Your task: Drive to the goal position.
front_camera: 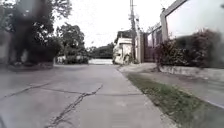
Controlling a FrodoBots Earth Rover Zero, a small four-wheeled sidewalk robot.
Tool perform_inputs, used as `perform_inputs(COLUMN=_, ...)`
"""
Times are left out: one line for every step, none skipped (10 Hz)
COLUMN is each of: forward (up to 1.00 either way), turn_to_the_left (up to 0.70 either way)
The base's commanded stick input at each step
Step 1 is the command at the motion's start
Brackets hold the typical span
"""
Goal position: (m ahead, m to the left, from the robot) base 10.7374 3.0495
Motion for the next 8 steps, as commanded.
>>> perform_inputs(forward=1.0, turn_to_the_left=0.01)
perform_inputs(forward=1.0, turn_to_the_left=0.0)
perform_inputs(forward=1.0, turn_to_the_left=0.0)
perform_inputs(forward=1.0, turn_to_the_left=0.03)
perform_inputs(forward=1.0, turn_to_the_left=0.0)
perform_inputs(forward=1.0, turn_to_the_left=0.0)
perform_inputs(forward=1.0, turn_to_the_left=0.0)
perform_inputs(forward=1.0, turn_to_the_left=0.0)
